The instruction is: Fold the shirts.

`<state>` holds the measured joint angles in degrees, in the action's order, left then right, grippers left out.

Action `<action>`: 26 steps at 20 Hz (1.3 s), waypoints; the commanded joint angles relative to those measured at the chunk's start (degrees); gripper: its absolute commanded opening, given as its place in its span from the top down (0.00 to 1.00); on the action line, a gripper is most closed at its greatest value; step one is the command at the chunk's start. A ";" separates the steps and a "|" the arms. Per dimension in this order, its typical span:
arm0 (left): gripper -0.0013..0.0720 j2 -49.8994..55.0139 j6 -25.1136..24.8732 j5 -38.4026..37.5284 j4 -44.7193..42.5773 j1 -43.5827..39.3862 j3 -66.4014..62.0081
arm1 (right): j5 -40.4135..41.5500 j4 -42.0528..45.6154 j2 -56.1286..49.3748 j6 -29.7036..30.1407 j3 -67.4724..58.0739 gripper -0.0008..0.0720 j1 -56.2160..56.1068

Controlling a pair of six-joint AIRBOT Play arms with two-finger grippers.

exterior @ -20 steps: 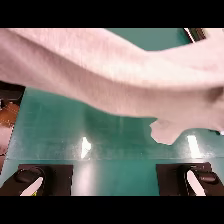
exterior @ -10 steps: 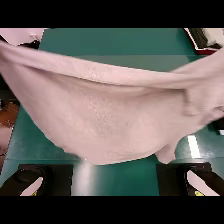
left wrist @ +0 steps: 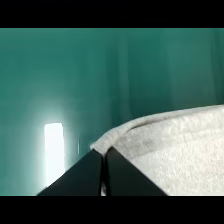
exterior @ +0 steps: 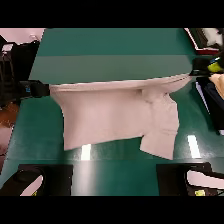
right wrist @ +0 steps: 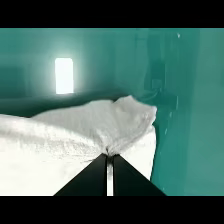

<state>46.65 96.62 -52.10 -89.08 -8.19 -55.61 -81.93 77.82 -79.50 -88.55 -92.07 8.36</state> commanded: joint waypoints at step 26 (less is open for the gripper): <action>0.95 26.62 0.46 1.86 -3.52 1.68 -2.58 | 26.38 -0.24 -2.10 5.51 25.79 0.97 -1.25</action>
<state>72.53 98.24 -46.76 -92.49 -6.55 -58.65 -55.88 77.76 -81.80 -83.20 -69.65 7.07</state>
